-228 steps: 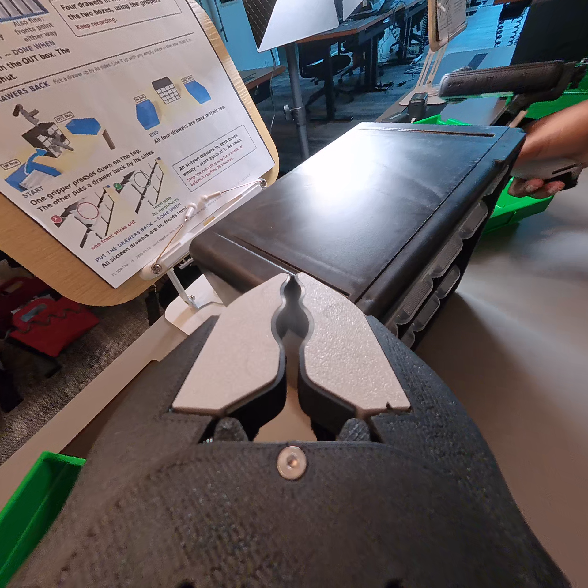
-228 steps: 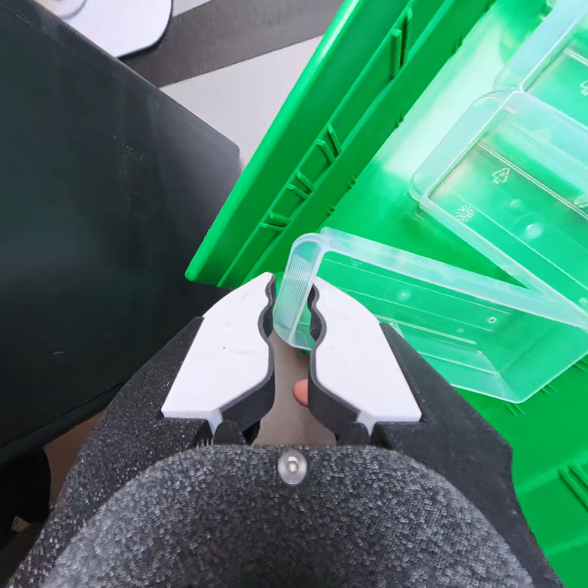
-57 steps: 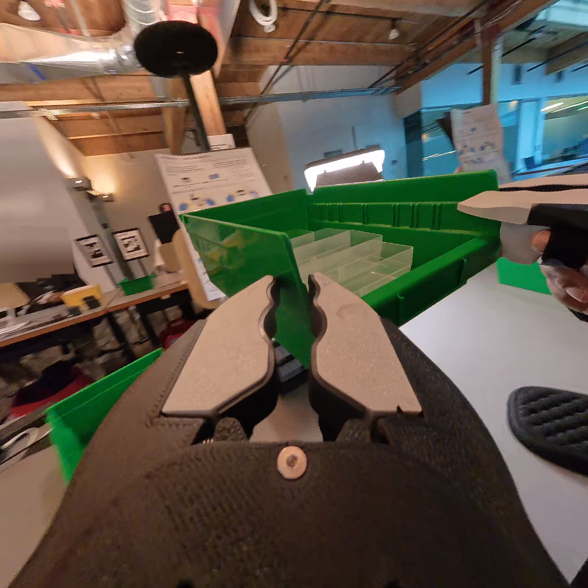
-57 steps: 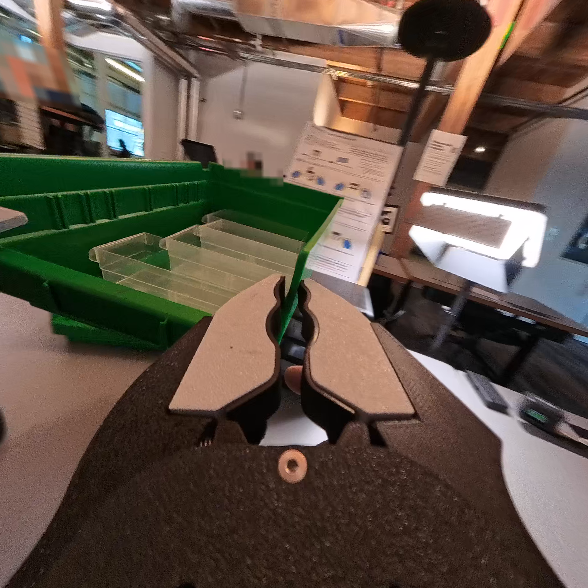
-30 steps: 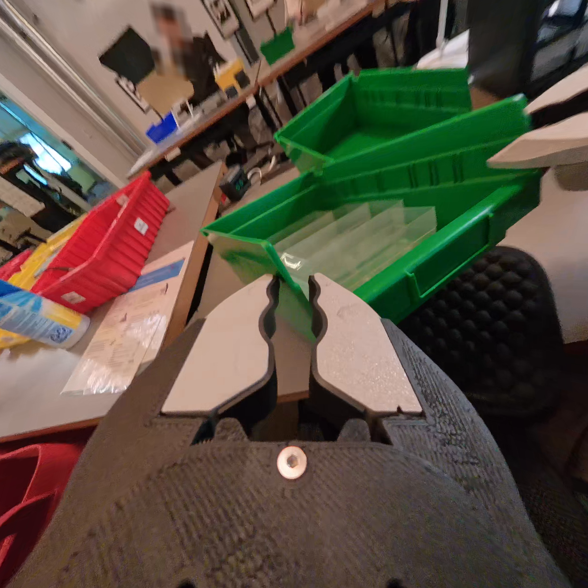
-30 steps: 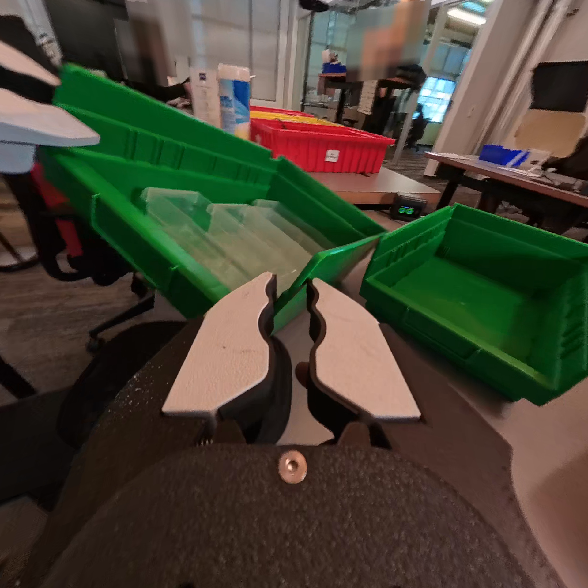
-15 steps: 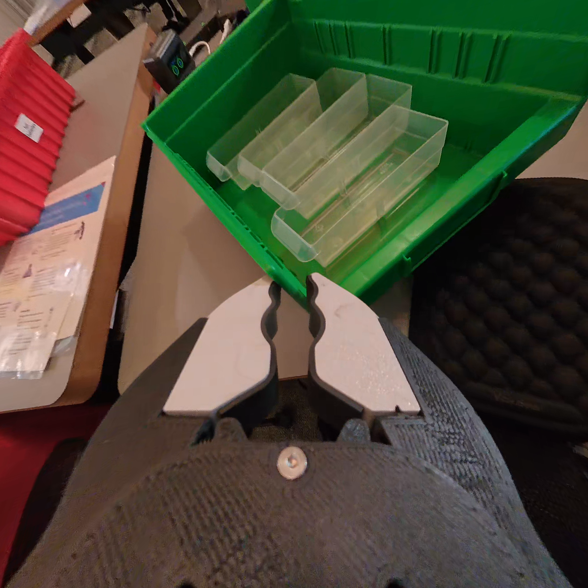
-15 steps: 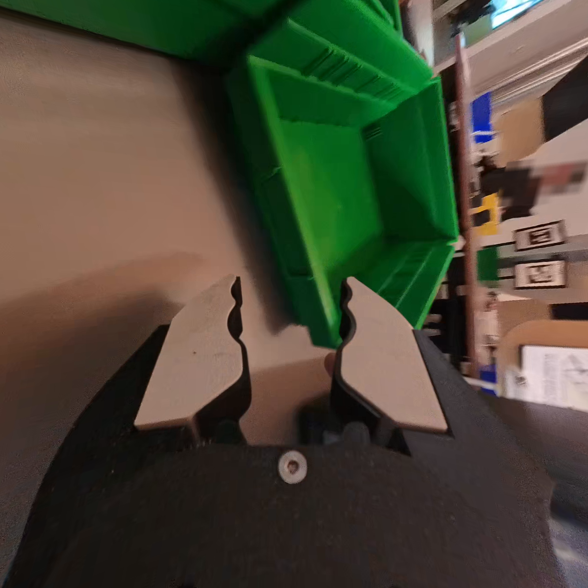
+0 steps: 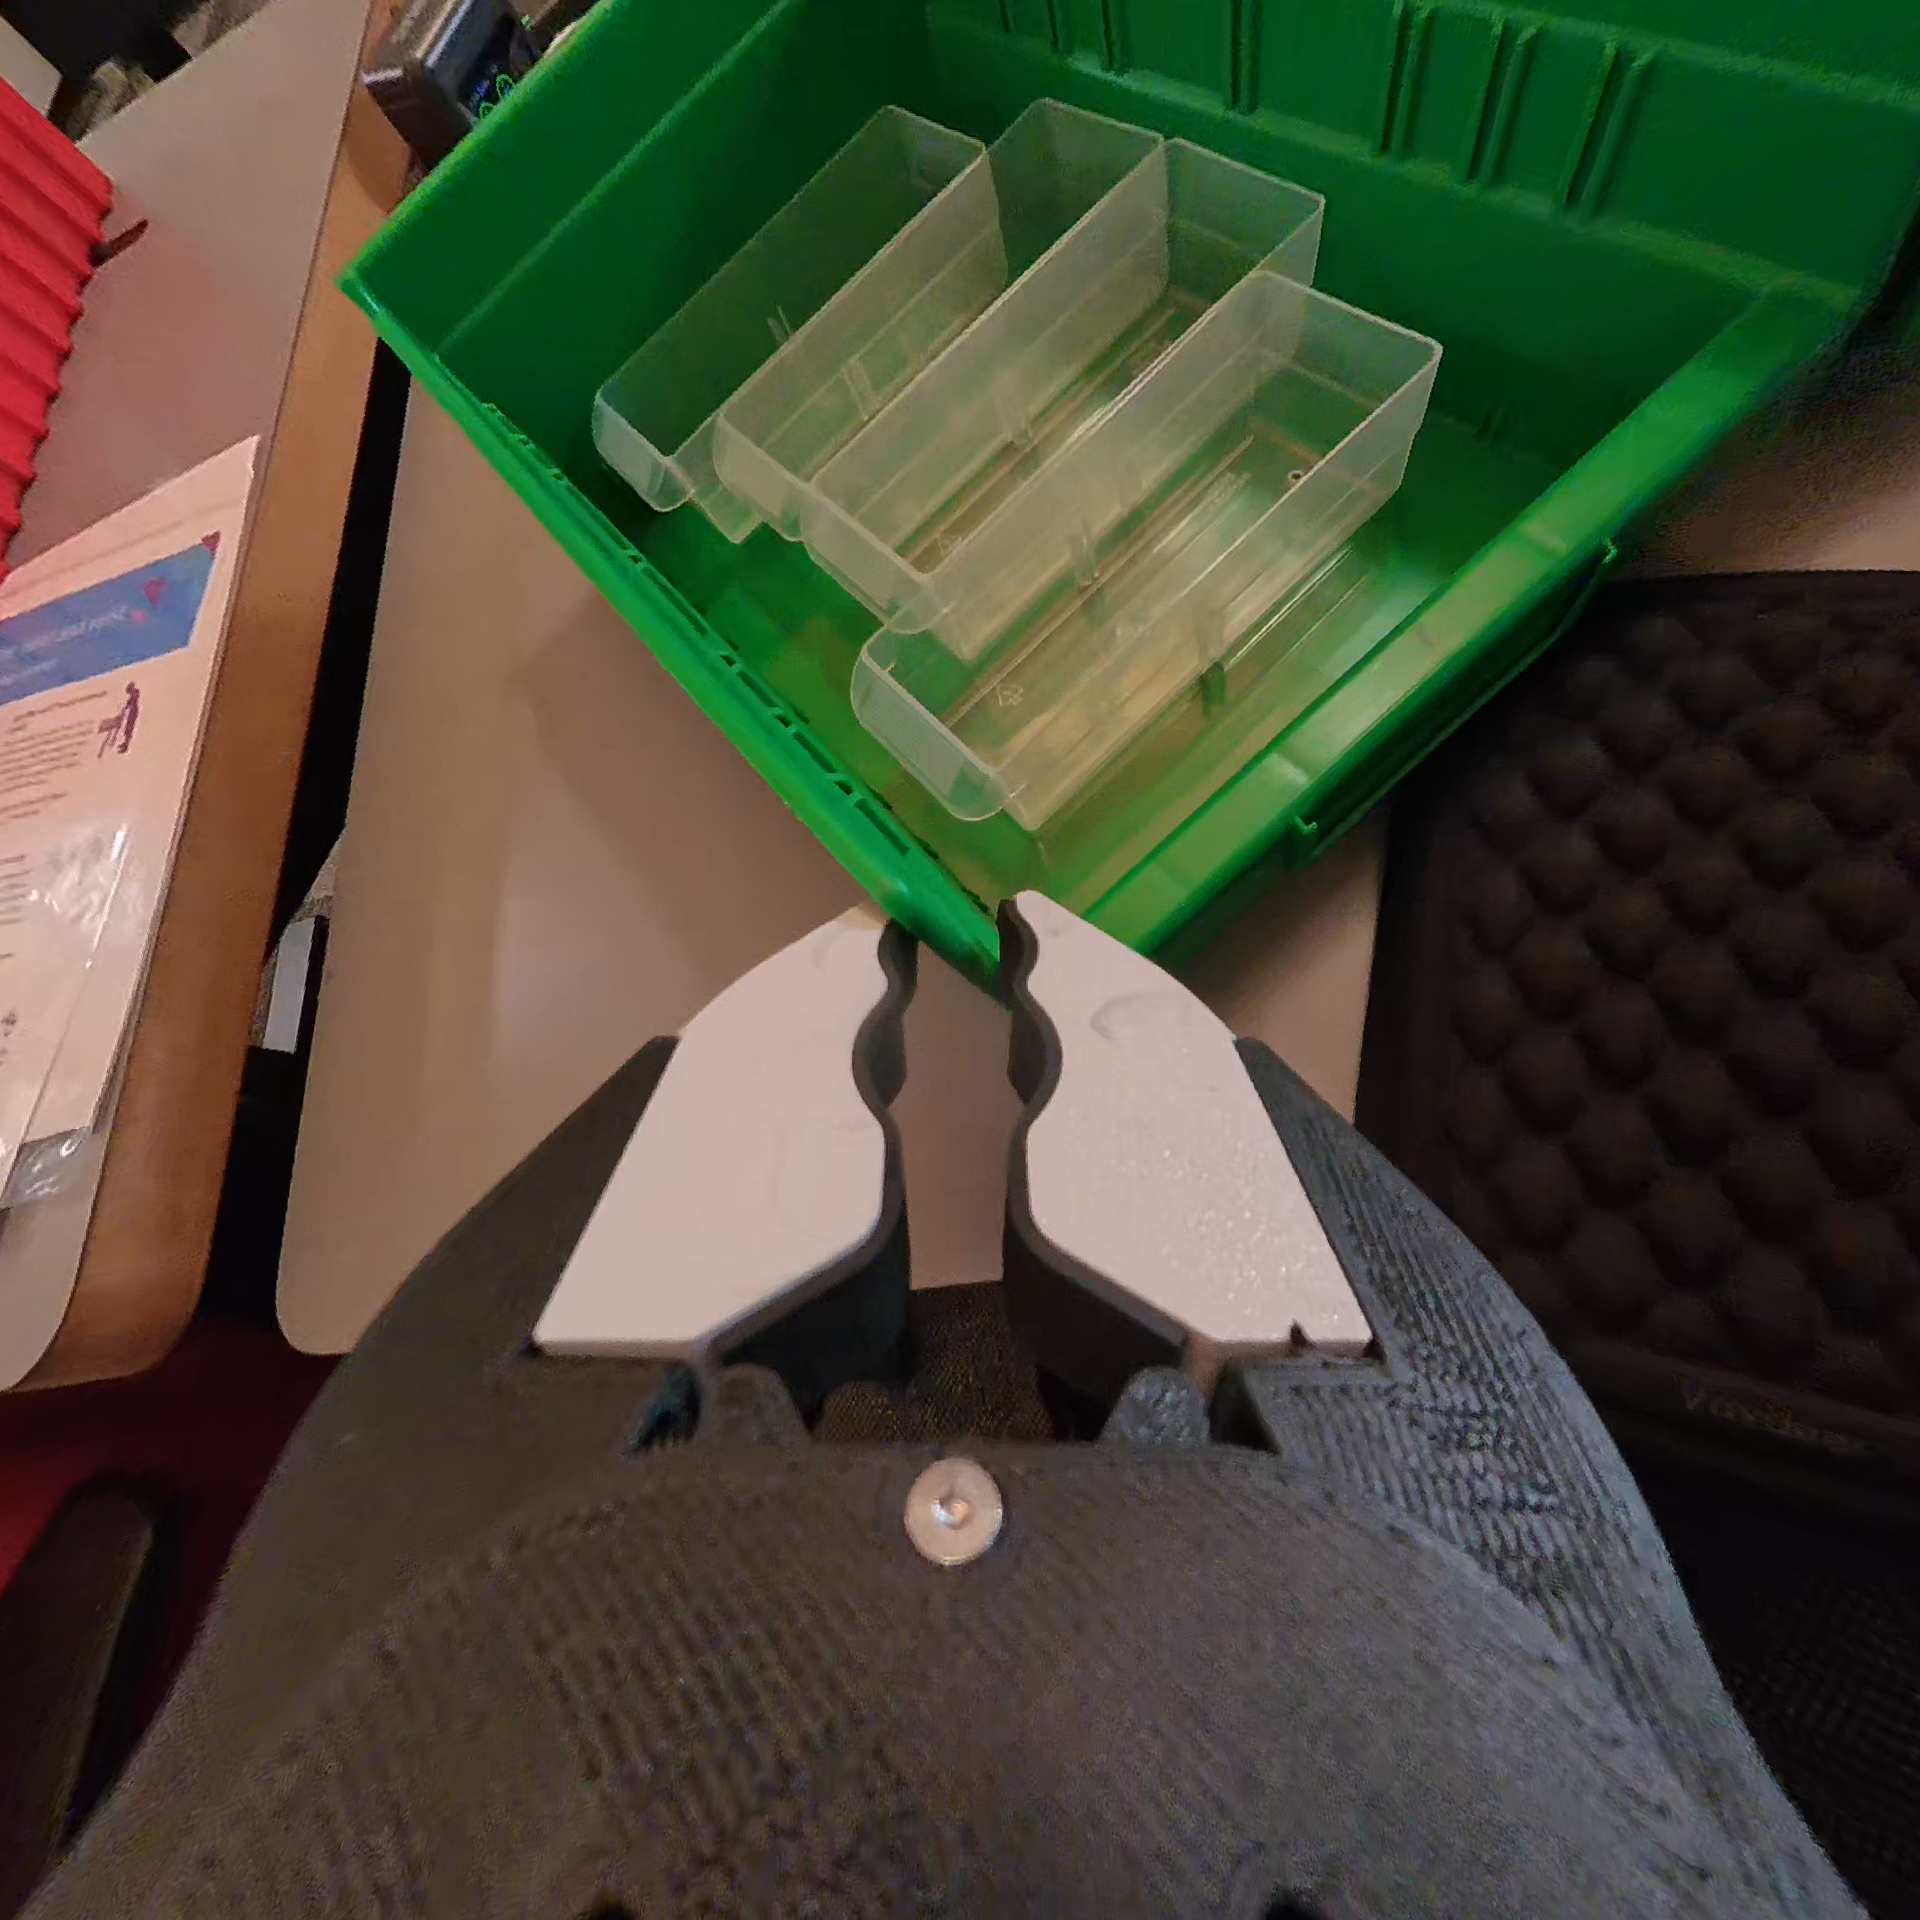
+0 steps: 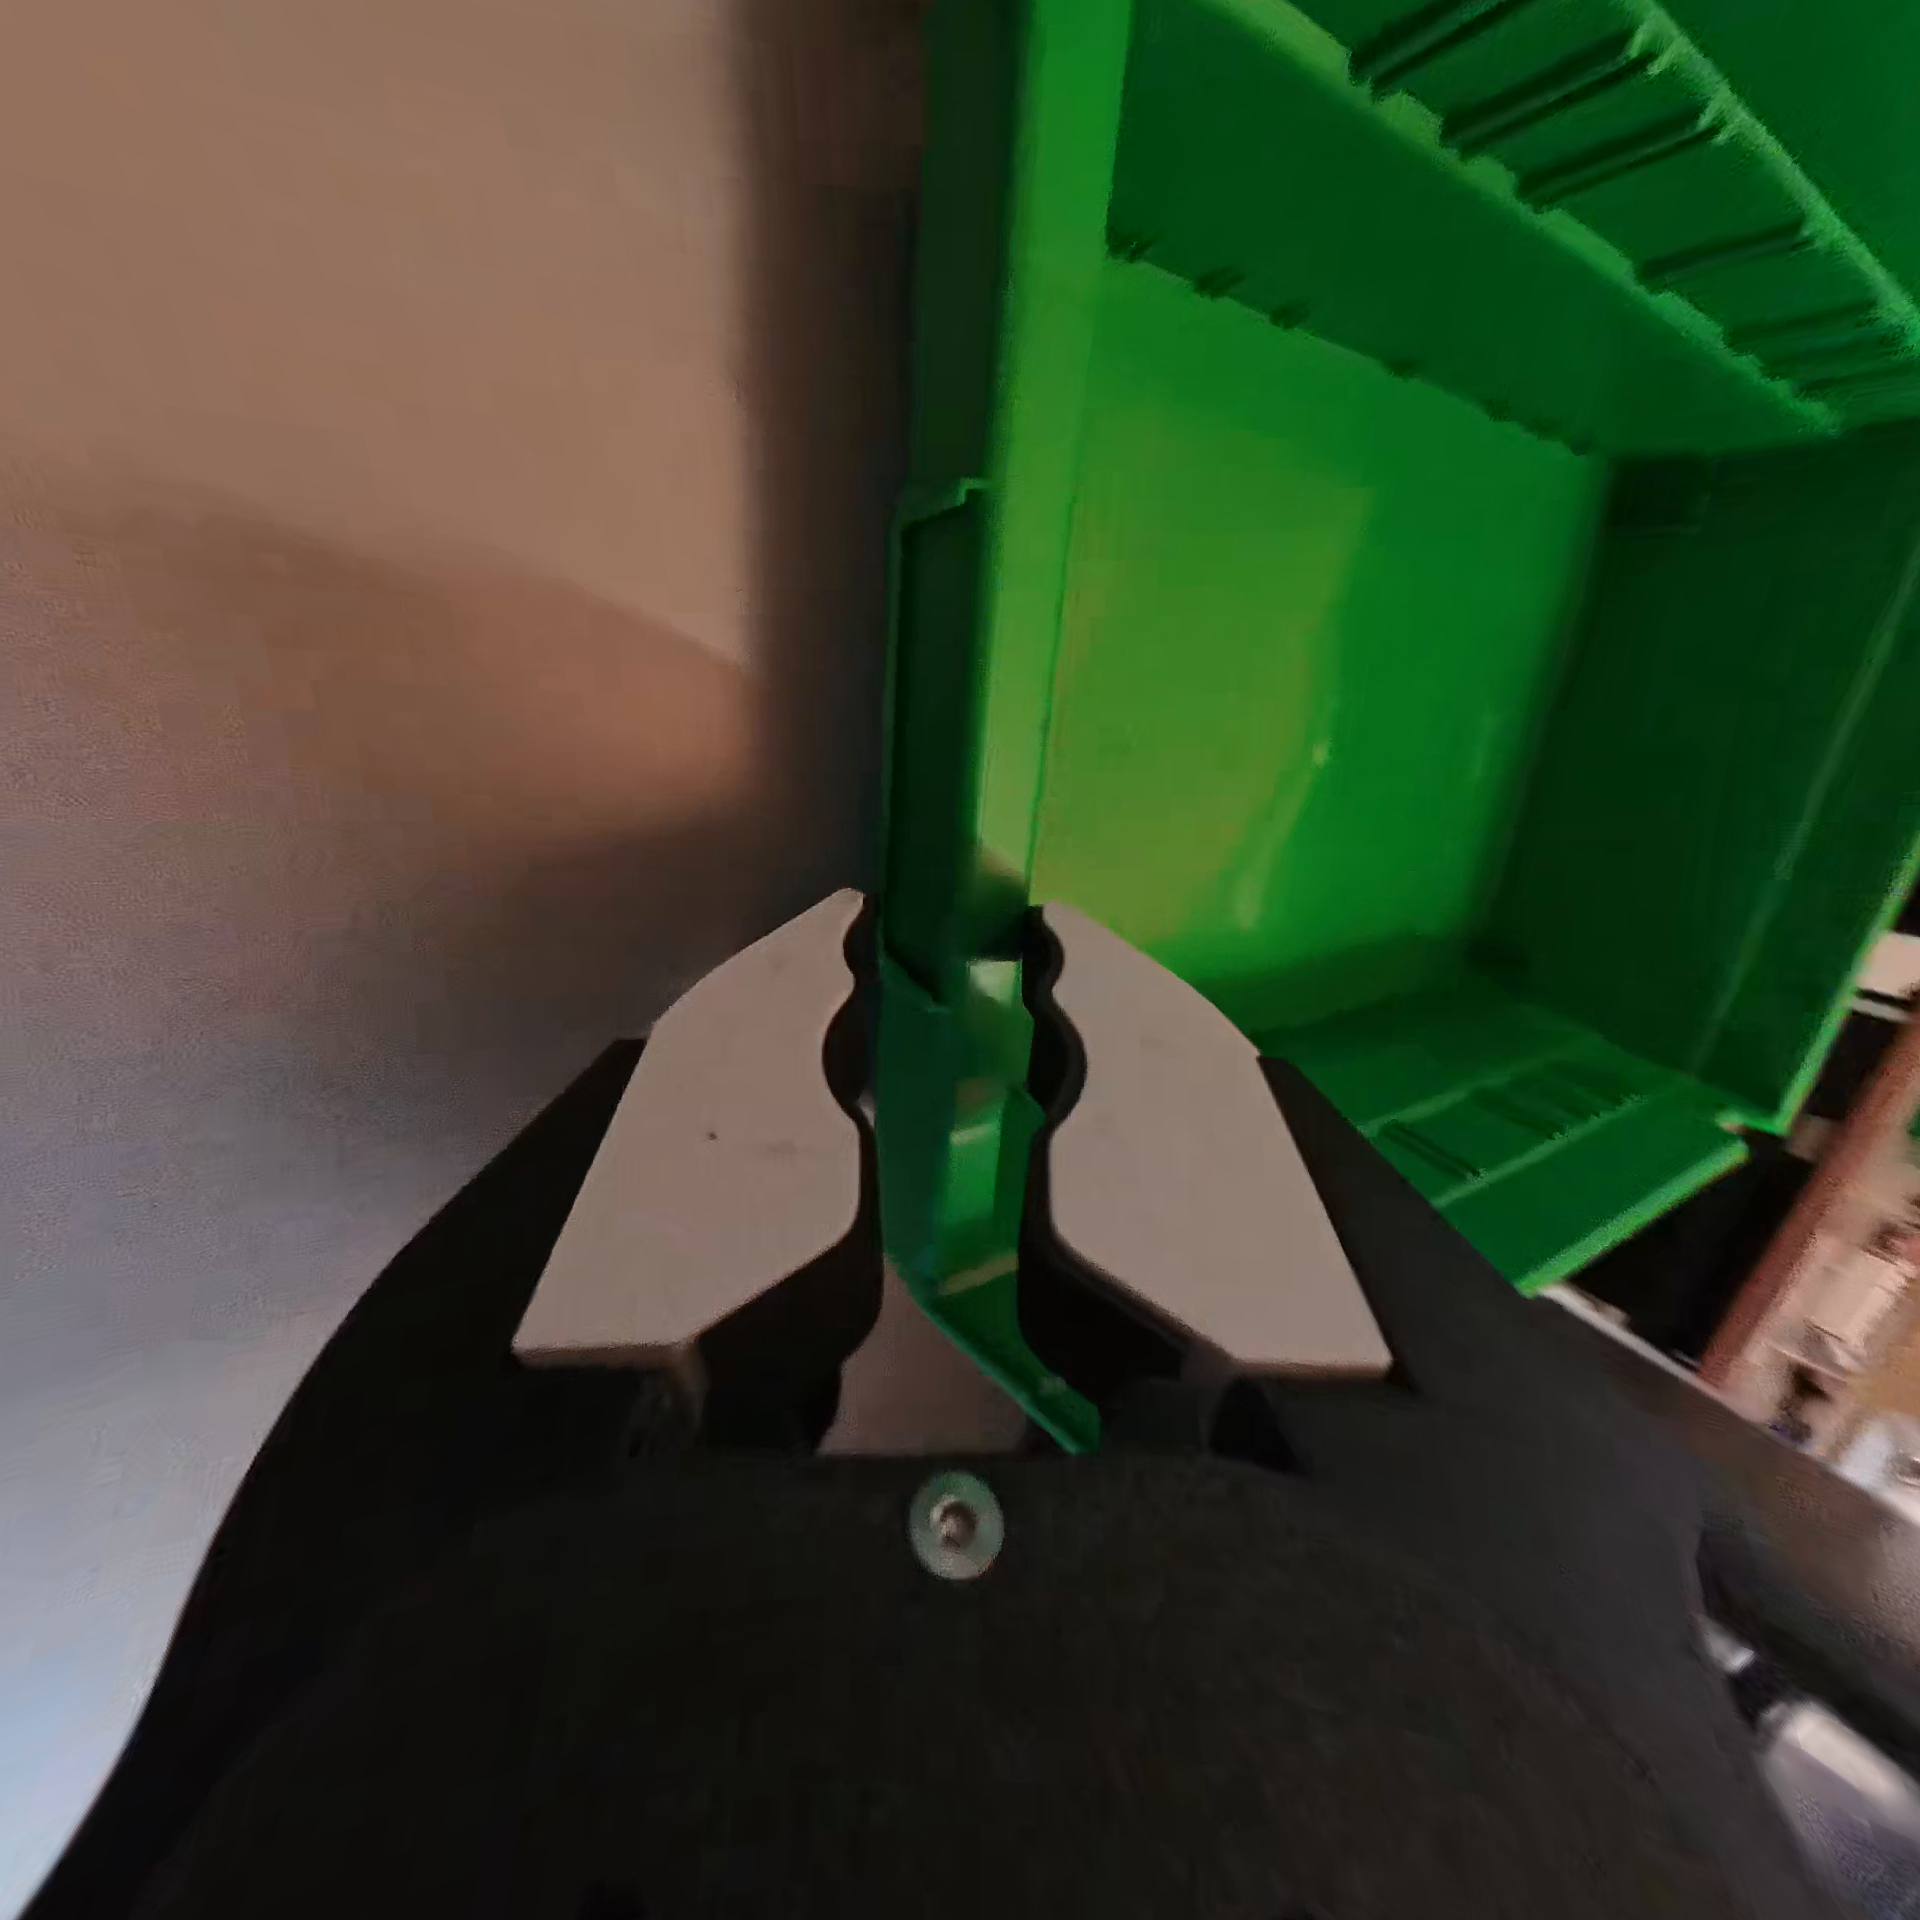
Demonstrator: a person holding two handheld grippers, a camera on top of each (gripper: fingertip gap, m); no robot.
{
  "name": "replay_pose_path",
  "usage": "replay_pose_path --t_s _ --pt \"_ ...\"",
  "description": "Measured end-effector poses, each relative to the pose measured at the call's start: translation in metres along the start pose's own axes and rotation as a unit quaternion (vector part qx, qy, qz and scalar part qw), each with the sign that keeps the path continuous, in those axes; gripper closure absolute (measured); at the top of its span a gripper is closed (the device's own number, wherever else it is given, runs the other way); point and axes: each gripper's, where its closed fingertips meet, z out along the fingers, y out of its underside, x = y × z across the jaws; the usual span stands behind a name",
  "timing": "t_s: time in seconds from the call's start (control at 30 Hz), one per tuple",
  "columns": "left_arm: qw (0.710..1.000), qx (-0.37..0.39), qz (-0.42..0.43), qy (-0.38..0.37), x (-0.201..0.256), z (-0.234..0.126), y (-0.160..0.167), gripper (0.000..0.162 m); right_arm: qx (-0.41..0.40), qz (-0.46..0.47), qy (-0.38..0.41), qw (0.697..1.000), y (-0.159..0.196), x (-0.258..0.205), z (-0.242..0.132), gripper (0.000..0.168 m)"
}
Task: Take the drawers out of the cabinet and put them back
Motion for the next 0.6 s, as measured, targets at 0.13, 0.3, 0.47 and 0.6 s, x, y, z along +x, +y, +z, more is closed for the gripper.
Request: replay_pose_path --t_s 0.13,0.3,0.47,0.6 --pt "1.0 0.01 0.003 0.003 0.004 0.005 -0.006 0.147 0.001 0.007 -0.067 0.998 0.016 -0.067 -0.045 0.148" --pt "0.999 0.03 0.01 0.004 0.016 0.018 -0.021 0.146 -0.01 0.023 -0.105 0.994 0.035 -0.134 -0.09 0.148" --pt "0.998 0.063 0.01 0.017 0.029 0.033 -0.041 0.144 0.024 0.1 -0.116 0.988 0.046 -0.18 -0.135 0.148" --pt "0.997 0.071 0.019 0.02 0.036 0.044 -0.053 0.143 0.056 0.187 -0.093 0.976 0.058 -0.198 -0.184 0.147"
